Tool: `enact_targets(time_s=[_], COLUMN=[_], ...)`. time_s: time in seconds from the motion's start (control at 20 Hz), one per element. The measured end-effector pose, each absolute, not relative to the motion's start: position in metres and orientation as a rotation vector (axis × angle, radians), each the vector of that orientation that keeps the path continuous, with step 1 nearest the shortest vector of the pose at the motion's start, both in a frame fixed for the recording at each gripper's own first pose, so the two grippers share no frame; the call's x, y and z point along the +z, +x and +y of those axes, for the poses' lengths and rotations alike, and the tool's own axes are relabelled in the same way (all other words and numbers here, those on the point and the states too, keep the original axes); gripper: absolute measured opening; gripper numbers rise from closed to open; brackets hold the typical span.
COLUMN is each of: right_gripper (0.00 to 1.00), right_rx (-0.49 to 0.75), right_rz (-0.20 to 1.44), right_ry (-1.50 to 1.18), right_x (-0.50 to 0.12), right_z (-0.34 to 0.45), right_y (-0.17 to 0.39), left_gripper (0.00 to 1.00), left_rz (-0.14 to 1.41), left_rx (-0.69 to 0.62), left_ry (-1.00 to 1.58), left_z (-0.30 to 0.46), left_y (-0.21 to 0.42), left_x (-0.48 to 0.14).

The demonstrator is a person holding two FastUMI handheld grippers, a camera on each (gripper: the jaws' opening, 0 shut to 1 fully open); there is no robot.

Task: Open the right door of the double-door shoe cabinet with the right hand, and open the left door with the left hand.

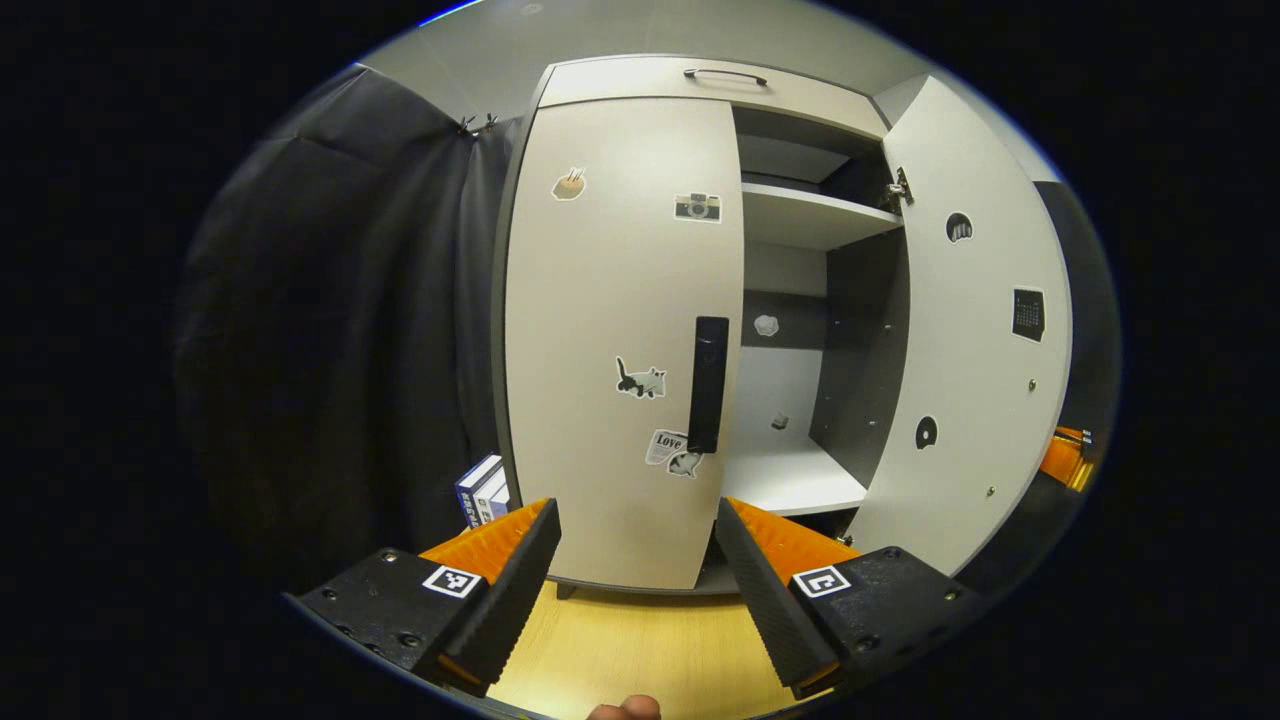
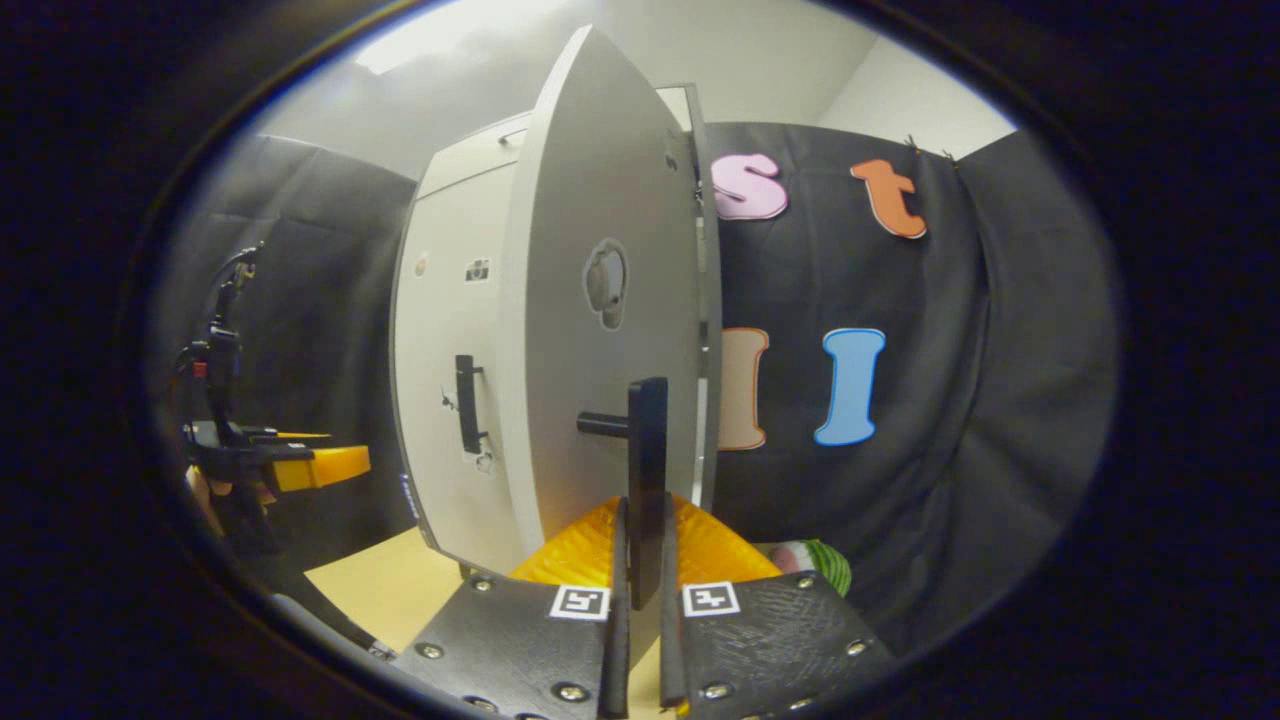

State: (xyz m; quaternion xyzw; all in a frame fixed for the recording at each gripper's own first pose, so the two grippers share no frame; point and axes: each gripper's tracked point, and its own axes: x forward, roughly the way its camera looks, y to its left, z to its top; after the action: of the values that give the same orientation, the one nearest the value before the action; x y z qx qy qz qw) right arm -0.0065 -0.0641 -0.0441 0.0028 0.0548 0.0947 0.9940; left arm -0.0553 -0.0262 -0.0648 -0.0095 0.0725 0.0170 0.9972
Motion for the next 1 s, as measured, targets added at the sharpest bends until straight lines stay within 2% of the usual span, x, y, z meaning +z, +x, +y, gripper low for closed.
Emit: enact_targets(time_s=[0.2, 0.25, 0.3, 0.6, 0.7, 0.75, 0.85, 1.0], right_gripper=[0.12, 0.12, 0.03, 0.03, 0.05, 0.24, 0.35, 0.63], right_rx=[0.114, 0.097, 0.113, 0.087, 0.056, 0.035, -0.012, -0.081], right_rz=[0.101, 0.104, 0.097, 0.165, 0.139, 0.142, 0.149, 0.154], right_ry=[0.043, 0.065, 0.095, 0.123, 0.153, 0.169, 0.191, 0.220], right_x=[-0.043, -0.050, -0.046, -0.076, -0.070, -0.072, -0.081, -0.091], right_z=[-0.071, -0.071, -0.066, -0.075, -0.083, -0.086, -0.094, -0.104], right_y=[-0.010, 0.006, -0.001, -0.016, -0.021, -0.025, -0.032, -0.048], left_gripper=[0.98, 0.98, 0.97, 0.98, 0.98, 0.98, 0.98, 0.98], left_rz=[0.141, 0.143, 0.147, 0.173, 0.171, 0.170, 0.174, 0.165], left_rx=[0.013, 0.009, 0.003, -0.040, -0.055, -0.064, -0.076, -0.093], left_ry=[-0.003, -0.002, -0.003, -0.009, -0.006, -0.007, -0.009, 0.000], left_z=[-0.037, -0.039, -0.040, -0.051, -0.053, -0.053, -0.056, -0.056], left_y=[-0.053, -0.053, -0.052, -0.037, -0.029, -0.025, -0.016, 0.002], left_x=[-0.063, -0.064, -0.066, -0.073, -0.073, -0.073, -0.073, -0.070])
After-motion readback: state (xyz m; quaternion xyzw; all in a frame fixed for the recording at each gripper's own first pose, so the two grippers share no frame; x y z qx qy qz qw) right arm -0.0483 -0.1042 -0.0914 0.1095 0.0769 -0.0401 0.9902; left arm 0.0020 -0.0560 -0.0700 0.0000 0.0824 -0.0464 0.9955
